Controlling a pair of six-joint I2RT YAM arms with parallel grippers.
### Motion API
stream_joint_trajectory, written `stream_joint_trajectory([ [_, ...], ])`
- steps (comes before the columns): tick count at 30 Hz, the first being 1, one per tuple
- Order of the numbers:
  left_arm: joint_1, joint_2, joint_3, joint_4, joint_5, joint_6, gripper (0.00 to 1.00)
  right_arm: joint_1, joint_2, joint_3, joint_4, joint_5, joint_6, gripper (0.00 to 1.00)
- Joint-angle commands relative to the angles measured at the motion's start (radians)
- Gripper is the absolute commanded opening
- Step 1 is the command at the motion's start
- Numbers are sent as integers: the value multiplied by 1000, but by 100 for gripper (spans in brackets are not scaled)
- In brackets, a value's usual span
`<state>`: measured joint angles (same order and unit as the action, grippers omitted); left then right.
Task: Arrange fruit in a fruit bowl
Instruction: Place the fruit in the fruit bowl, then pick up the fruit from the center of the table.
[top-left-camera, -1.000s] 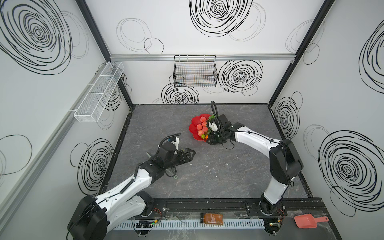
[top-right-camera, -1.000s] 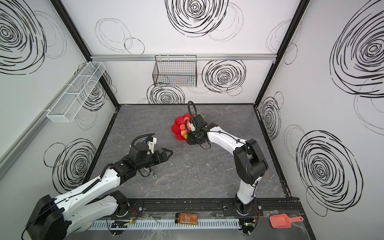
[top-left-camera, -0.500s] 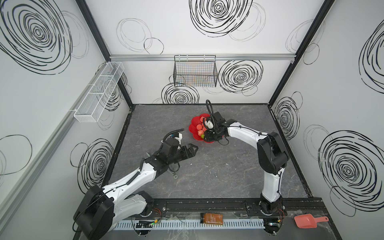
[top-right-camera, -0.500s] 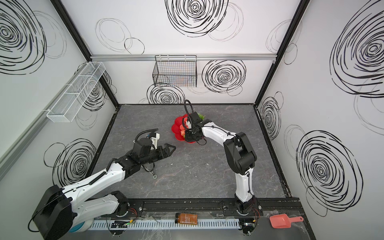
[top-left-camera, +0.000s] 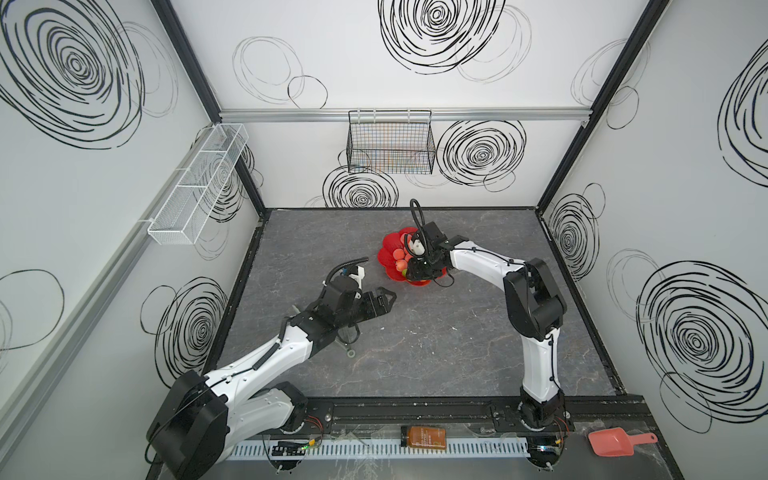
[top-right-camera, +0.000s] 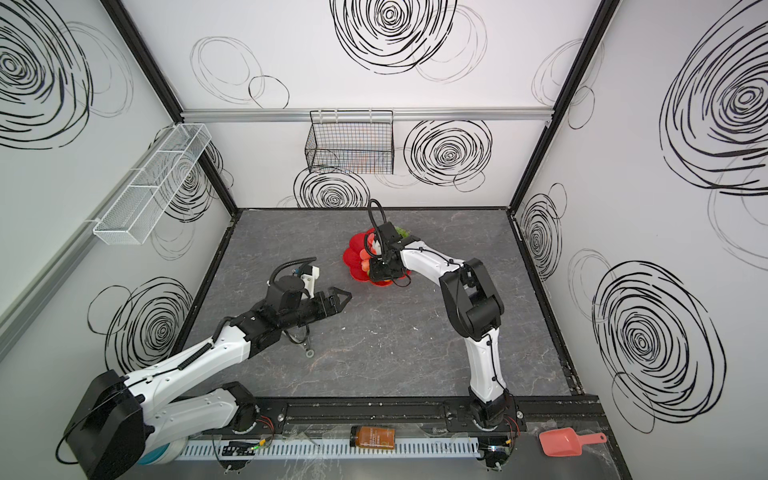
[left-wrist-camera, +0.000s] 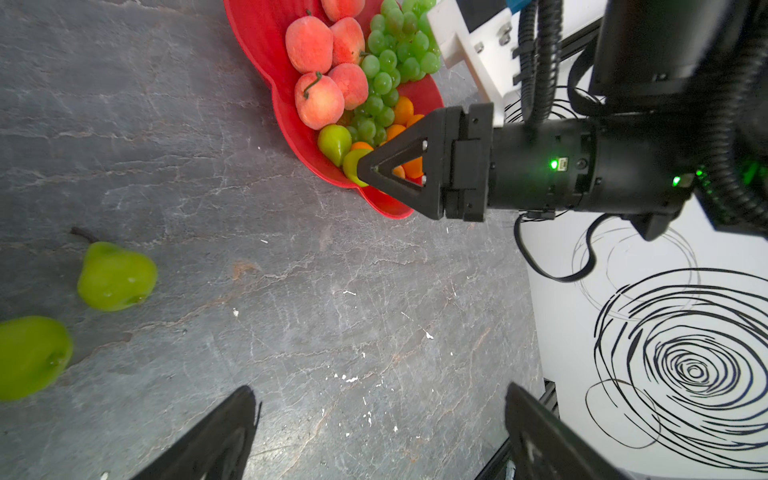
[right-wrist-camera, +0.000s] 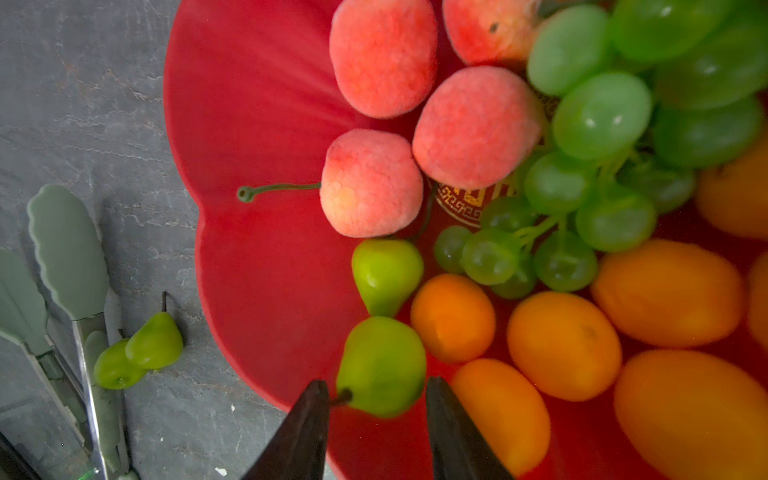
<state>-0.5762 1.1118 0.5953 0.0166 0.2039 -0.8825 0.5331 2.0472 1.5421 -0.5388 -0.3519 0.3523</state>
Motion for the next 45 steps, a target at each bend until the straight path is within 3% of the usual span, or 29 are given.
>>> stream_joint_trajectory([
  [1,-1,-16,23,20,-7,11,96,-5,7,34,-32,8,-16,45],
  [10,-1,-50,26,-20,-13,17,96,-8,-48,34,-50,28,-17,46],
  [20,38,-218,2,-199,-77,30,96,49,-186,-68,-19,47,15,45],
  [32,264,-399,-50,-355,7,57,96,220,-163,-77,28,79,91,45],
  [45,476,-405,-87,-357,154,98,96,315,-2,68,33,82,138,47],
])
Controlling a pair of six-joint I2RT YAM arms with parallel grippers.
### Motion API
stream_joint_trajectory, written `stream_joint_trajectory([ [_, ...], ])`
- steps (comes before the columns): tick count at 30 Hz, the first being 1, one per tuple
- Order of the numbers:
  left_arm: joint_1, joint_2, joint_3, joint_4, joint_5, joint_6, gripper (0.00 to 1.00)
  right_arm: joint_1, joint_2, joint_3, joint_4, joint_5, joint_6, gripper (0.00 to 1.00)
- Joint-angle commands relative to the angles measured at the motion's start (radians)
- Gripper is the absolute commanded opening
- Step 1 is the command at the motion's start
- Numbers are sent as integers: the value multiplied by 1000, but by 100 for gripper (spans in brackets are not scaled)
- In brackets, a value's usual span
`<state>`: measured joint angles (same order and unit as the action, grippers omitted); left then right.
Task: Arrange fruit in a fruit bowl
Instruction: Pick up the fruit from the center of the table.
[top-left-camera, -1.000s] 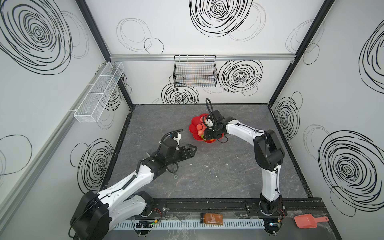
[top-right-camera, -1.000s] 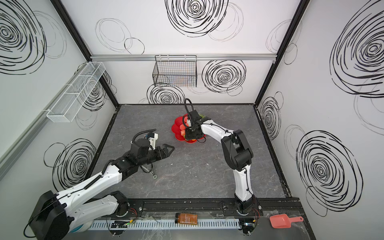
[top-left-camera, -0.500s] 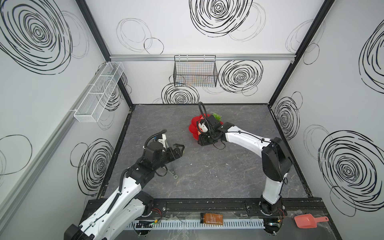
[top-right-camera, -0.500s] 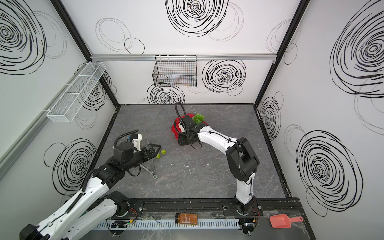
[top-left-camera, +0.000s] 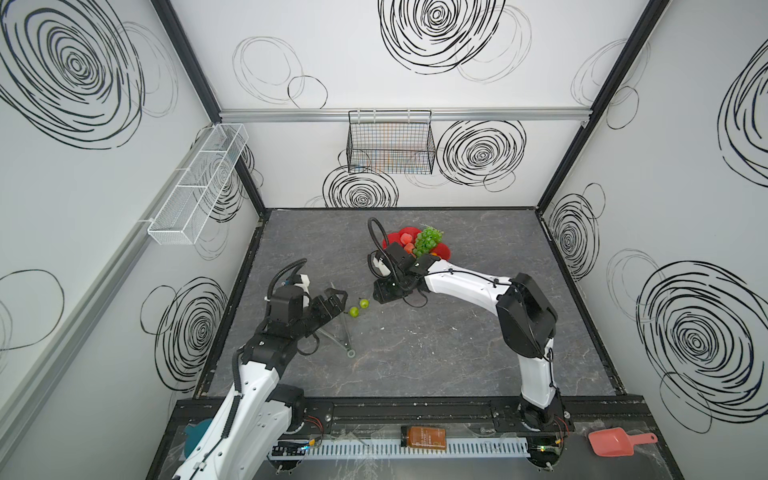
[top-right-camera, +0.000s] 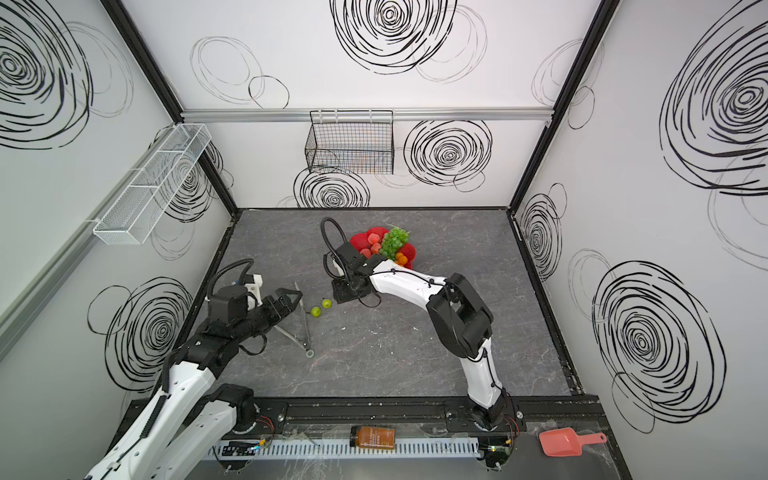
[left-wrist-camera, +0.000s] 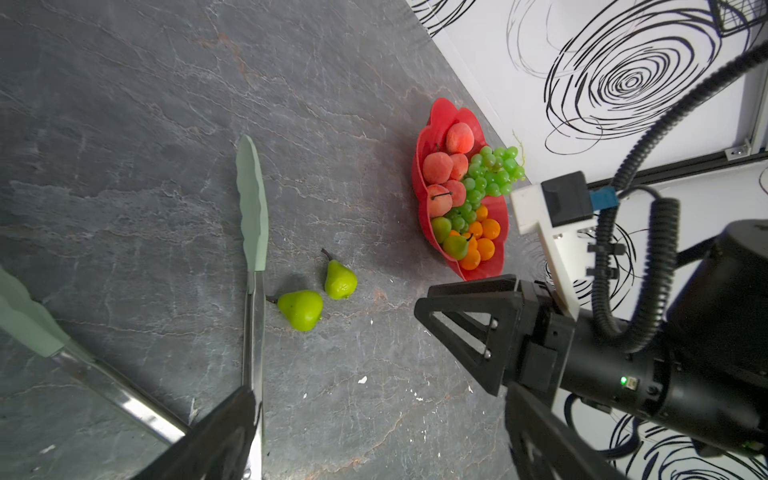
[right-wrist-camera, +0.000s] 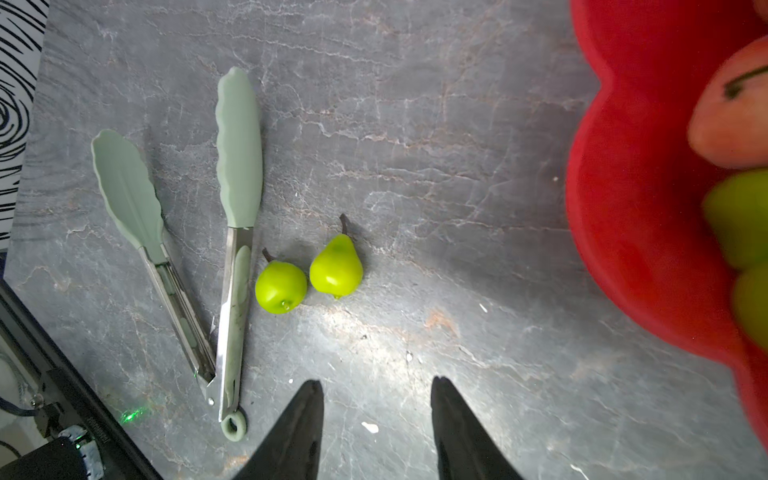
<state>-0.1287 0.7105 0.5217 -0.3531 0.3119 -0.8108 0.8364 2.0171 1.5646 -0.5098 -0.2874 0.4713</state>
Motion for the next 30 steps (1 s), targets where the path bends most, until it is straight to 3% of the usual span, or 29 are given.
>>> stream_joint_trajectory([
  [1,43,-3,-14,12,56,30,96,16,43,58,4,18,20,47],
  [13,163,33,-14,26,140,83,96,28,201,208,-49,-5,10,51],
  [30,188,39,-33,26,171,114,96,46,317,321,-98,-39,-3,51],
])
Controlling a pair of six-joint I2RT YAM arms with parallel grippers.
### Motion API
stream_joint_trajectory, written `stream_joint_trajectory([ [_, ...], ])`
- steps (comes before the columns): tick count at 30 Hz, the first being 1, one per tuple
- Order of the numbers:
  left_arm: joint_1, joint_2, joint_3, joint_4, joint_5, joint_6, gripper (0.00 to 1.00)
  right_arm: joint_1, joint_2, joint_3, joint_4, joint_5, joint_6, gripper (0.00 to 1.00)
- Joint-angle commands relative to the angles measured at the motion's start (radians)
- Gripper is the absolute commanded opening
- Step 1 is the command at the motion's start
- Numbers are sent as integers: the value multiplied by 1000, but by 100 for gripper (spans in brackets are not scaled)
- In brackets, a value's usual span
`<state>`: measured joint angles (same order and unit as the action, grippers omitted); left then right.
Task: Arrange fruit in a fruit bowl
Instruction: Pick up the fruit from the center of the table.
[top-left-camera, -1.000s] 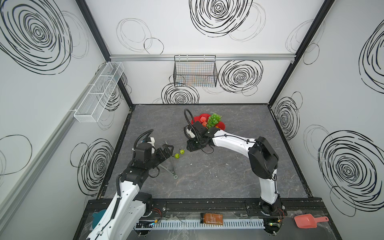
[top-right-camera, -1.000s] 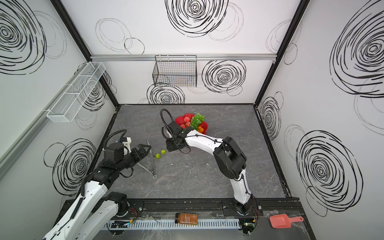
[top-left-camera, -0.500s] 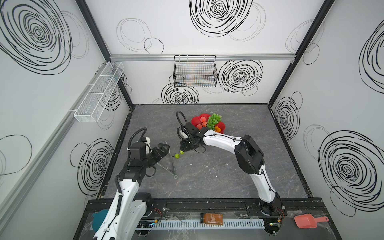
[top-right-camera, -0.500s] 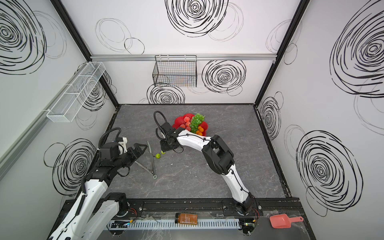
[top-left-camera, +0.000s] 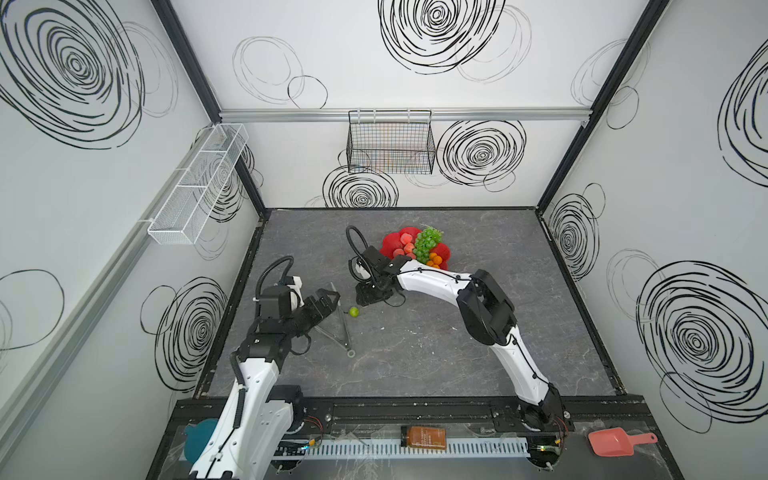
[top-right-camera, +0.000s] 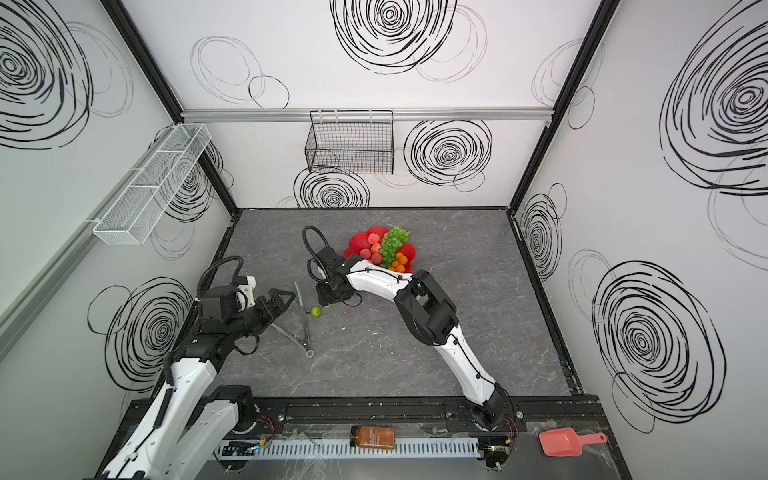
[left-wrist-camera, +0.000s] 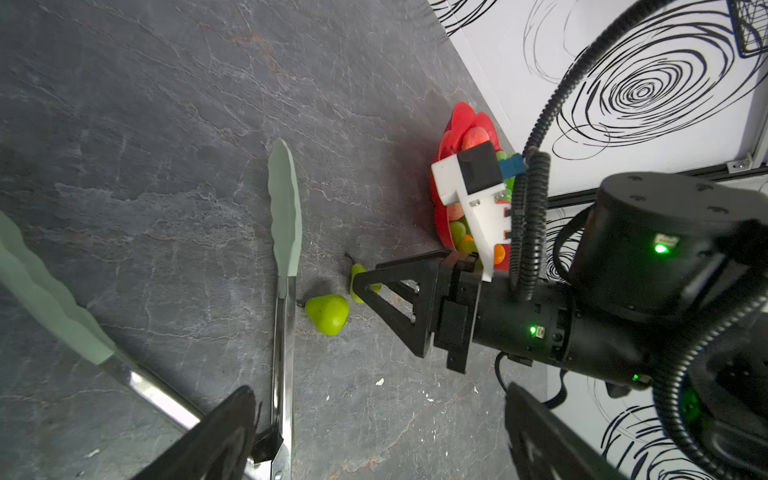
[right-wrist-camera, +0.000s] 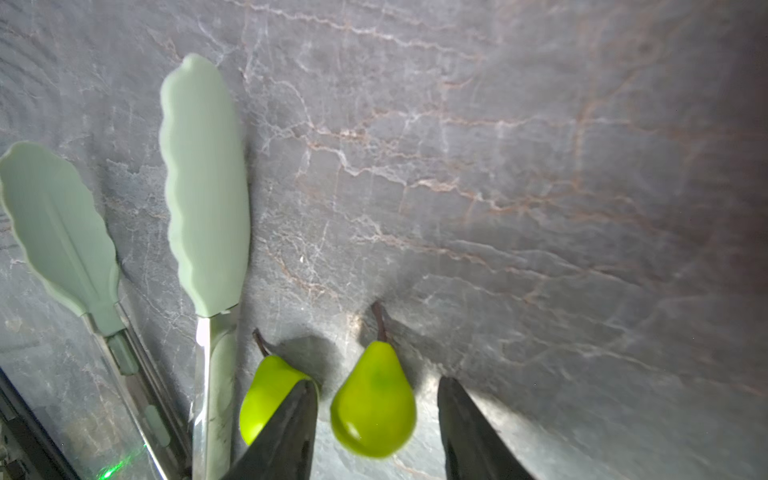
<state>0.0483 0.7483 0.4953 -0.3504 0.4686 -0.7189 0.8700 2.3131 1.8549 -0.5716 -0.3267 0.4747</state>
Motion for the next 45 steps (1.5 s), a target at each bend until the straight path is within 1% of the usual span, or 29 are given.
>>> stream_joint_trajectory([
  [1,11,2,-6,24,15,24,96,15,25,34,-39,2,-7,51],
  [17,15,-2,-7,24,18,24,96,19,31,19,-58,23,-13,43],
  [20,15,-1,-8,24,19,26,96,19,20,5,-52,27,-11,42],
  [25,15,-6,-7,24,21,27,96,19,-5,-25,-36,29,-8,38],
  [32,3,-20,-12,26,21,21,96,17,-57,-67,-30,31,-2,37],
  [40,-53,-34,-21,34,2,6,96,16,-166,-170,-6,43,8,37],
  [45,-137,-47,-23,33,-51,-14,96,10,-247,-257,16,48,19,37],
])
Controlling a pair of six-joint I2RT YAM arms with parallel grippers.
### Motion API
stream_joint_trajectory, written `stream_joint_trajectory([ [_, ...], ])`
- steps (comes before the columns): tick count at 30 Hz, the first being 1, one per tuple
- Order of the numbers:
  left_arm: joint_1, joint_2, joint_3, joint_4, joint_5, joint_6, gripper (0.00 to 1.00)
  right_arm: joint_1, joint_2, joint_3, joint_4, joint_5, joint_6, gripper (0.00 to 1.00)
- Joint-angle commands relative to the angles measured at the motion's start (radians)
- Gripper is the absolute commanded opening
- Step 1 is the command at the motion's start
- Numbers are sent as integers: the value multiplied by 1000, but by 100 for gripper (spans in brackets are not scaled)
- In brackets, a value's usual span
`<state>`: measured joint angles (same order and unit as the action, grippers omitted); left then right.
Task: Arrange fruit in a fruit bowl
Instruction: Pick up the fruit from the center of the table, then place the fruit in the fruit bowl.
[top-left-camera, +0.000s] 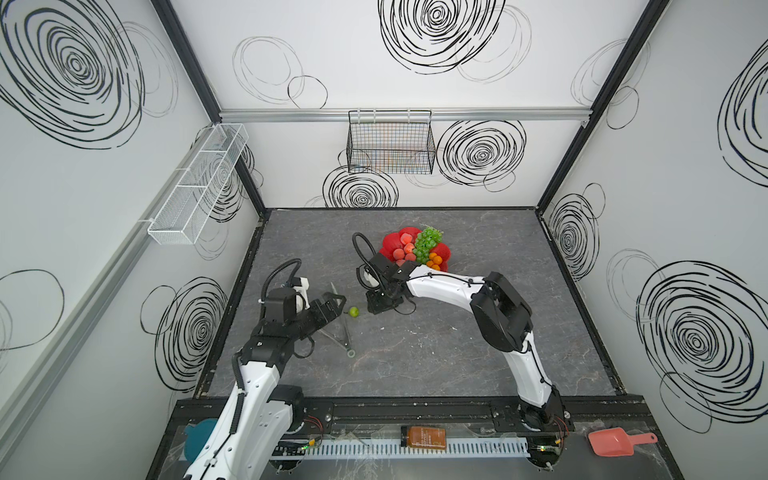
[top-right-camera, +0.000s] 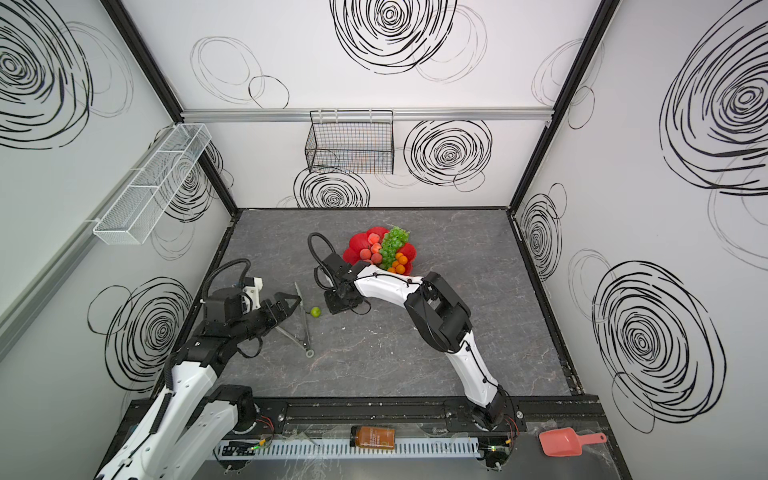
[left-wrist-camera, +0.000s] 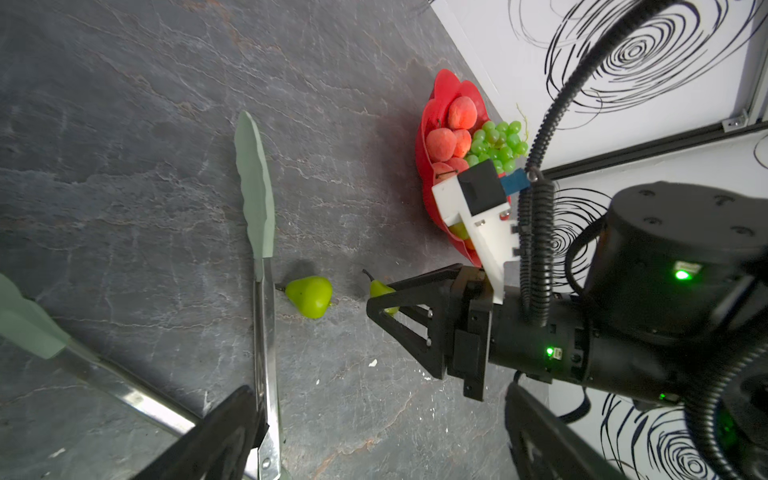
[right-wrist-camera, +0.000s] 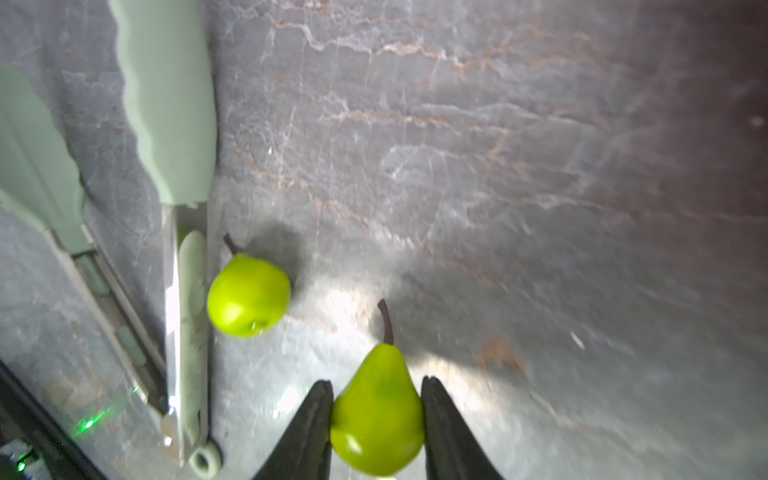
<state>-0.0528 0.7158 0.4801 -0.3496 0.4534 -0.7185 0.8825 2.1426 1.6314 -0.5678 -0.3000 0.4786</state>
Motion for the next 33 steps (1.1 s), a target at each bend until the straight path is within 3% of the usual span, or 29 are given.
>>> stream_joint_trajectory([
  [1,-58,-16,-8,34,-49,-20,96,-4,-93,-55,18,18,18,37],
  [10,-248,-33,-32,77,-156,-95,96,-25,-243,-227,54,-1,41,35],
  [21,-448,40,6,149,-278,-125,96,-104,-371,-324,61,-5,40,36],
  [33,-510,199,80,249,-337,-98,96,-238,-396,-300,32,-19,-17,37],
])
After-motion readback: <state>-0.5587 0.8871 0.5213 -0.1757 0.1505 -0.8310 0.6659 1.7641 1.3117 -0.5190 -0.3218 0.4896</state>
